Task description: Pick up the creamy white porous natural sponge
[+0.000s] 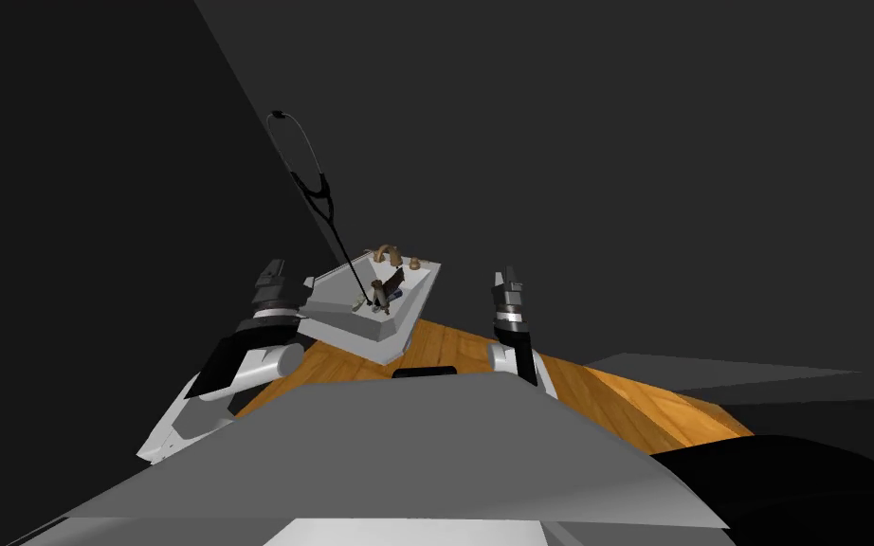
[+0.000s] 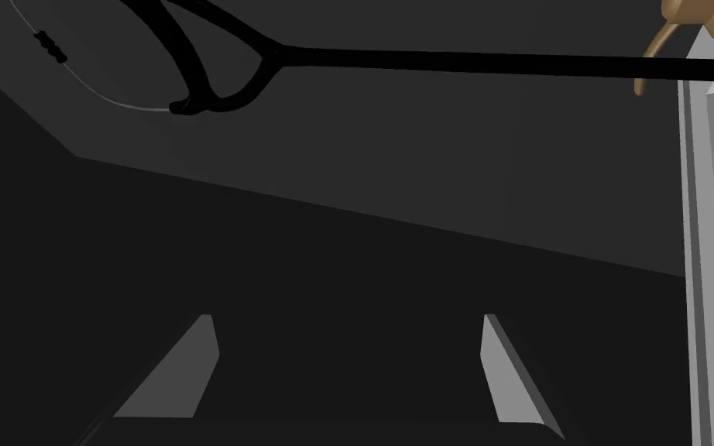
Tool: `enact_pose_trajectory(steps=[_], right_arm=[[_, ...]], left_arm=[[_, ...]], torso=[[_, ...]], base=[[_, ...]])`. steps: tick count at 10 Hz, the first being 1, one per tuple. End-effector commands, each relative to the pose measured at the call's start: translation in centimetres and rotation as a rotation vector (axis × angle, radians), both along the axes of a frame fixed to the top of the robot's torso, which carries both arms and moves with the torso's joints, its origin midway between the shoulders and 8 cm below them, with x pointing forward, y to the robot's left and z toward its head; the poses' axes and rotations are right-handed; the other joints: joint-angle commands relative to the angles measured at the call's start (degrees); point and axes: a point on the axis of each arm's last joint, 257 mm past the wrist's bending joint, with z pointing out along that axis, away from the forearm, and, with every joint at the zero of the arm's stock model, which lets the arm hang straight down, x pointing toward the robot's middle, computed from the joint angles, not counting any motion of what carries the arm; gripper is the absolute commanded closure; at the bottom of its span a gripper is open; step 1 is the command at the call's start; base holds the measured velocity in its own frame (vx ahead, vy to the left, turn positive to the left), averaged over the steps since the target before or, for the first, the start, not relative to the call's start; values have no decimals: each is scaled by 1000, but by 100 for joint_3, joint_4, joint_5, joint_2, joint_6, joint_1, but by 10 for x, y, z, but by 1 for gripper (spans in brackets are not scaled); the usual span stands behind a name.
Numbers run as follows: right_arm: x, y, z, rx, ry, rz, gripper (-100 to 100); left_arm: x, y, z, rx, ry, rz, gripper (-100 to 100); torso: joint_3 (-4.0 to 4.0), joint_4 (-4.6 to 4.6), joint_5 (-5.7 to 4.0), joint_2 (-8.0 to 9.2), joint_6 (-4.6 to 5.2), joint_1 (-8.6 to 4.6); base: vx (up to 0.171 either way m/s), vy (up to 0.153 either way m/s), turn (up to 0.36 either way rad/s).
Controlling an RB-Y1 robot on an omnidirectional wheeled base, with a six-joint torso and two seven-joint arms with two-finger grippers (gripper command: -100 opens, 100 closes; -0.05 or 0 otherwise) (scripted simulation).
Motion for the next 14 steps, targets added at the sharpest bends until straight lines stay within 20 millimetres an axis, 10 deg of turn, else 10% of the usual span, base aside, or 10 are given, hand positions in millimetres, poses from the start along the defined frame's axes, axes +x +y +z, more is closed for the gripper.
enact_pose_trajectory(steps=[1, 14], right_arm=[[0, 0, 0, 0, 0, 0, 0], [0, 0, 0, 0, 0, 0, 0]], left_arm=[[0, 18, -15, -52, 42, 20, -100], [-35, 115, -154, -464, 313, 172, -100]], torso=[[0, 0, 0, 0, 0, 0], [-4, -1, 10, -7, 3, 49]], base=[[72, -165, 117], [89, -164, 104]])
